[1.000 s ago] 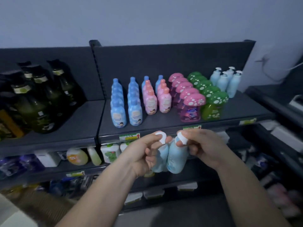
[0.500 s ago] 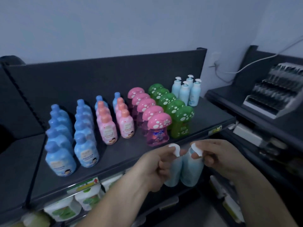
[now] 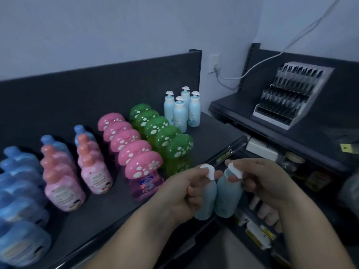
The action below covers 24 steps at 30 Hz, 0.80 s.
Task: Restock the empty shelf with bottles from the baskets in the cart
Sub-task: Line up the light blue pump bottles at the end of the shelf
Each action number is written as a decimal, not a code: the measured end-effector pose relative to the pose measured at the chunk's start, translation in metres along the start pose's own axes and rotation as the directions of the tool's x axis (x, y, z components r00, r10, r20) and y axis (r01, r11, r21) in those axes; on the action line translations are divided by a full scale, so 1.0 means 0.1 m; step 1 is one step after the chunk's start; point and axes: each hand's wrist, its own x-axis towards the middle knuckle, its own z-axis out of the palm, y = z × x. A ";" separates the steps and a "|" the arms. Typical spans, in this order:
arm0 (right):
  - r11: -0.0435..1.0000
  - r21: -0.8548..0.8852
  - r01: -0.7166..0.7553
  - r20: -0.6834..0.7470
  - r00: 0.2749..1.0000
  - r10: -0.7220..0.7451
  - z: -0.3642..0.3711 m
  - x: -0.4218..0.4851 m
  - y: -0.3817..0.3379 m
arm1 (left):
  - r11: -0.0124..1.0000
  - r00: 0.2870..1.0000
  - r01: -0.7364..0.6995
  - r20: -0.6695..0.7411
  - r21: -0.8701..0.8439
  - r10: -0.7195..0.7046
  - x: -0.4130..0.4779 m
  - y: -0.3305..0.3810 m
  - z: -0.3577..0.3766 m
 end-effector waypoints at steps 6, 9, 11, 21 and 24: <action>0.996 -0.081 0.036 0.064 0.997 -0.031 -0.44 0.55 -0.22 | 0.998 0.998 -0.063 0.001 0.006 0.063 0.42 0.19 0.38; 0.996 -0.044 0.073 0.127 0.990 -0.066 -0.63 0.88 -0.42 | 0.992 0.992 -0.126 -0.021 0.001 0.126 0.66 0.31 0.58; 0.995 -0.027 0.095 0.184 0.979 -0.088 -0.73 1.11 -0.58 | 0.984 0.983 -0.178 -0.045 -0.004 0.178 0.81 0.40 0.71; 0.986 -0.113 0.120 0.389 0.919 -0.067 -1.02 2.26 -1.03 | 0.905 0.873 -0.425 -0.257 0.013 0.414 1.52 0.73 1.16; 0.987 -0.094 0.133 0.418 0.905 -0.082 -1.01 2.52 -1.00 | 0.868 0.806 -0.490 -0.337 0.082 0.486 1.73 0.77 1.17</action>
